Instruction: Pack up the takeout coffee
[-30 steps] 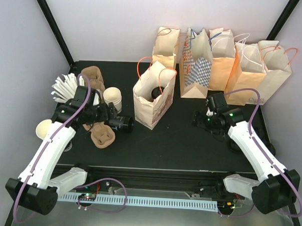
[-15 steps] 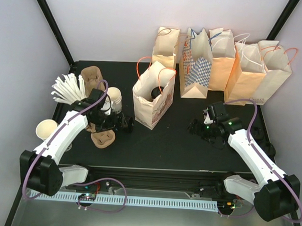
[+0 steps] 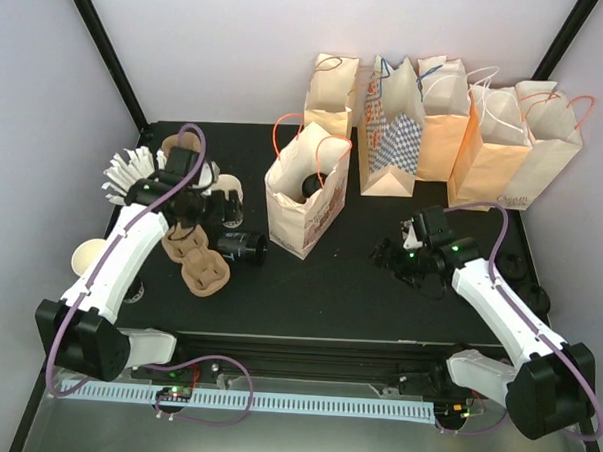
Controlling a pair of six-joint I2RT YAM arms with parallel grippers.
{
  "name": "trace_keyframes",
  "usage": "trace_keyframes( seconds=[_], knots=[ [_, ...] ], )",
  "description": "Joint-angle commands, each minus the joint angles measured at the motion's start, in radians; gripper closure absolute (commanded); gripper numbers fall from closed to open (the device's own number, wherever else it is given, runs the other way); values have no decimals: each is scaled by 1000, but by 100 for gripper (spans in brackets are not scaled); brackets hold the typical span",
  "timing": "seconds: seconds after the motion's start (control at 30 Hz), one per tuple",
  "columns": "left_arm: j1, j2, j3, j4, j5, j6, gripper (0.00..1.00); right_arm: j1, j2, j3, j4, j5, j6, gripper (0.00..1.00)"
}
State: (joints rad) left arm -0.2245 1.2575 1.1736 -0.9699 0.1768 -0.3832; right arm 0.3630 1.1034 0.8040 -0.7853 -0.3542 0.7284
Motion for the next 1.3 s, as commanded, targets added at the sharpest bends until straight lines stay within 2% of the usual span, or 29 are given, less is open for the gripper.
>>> trace_keyframes(
  seconds=[0.0, 0.07, 0.17, 0.23, 0.33, 0.57, 0.83, 0.97, 1.03, 1.27],
  knots=[
    [74, 52, 128, 26, -47, -46, 4, -4, 44, 56, -8, -25, -32, 15],
    [133, 73, 155, 43, 6, -79, 11, -4, 63, 87, -30, -10, -60, 15],
    [196, 113, 177, 71, 114, -127, 26, -4, 91, 126, -66, 2, -88, 15],
    [213, 147, 200, 67, 148, -146, 32, -5, 93, 137, -75, 8, -95, 15],
    [215, 192, 245, 21, 117, -175, 33, -4, 89, 148, -72, 6, -102, 15],
    [216, 263, 270, -8, 75, -216, 44, -4, 93, 177, -105, 18, -138, 15],
    [216, 317, 334, -92, -92, -258, 53, -4, 105, 181, -142, 35, -183, 15],
    [214, 341, 366, -127, -95, -268, 55, -4, 125, 208, -162, 45, -204, 15],
    [214, 342, 355, -106, -95, -256, 59, -4, 139, 224, -168, 54, -214, 15],
    [214, 389, 381, -139, -117, -242, 59, -4, 167, 241, -156, 62, -217, 15]
  ],
)
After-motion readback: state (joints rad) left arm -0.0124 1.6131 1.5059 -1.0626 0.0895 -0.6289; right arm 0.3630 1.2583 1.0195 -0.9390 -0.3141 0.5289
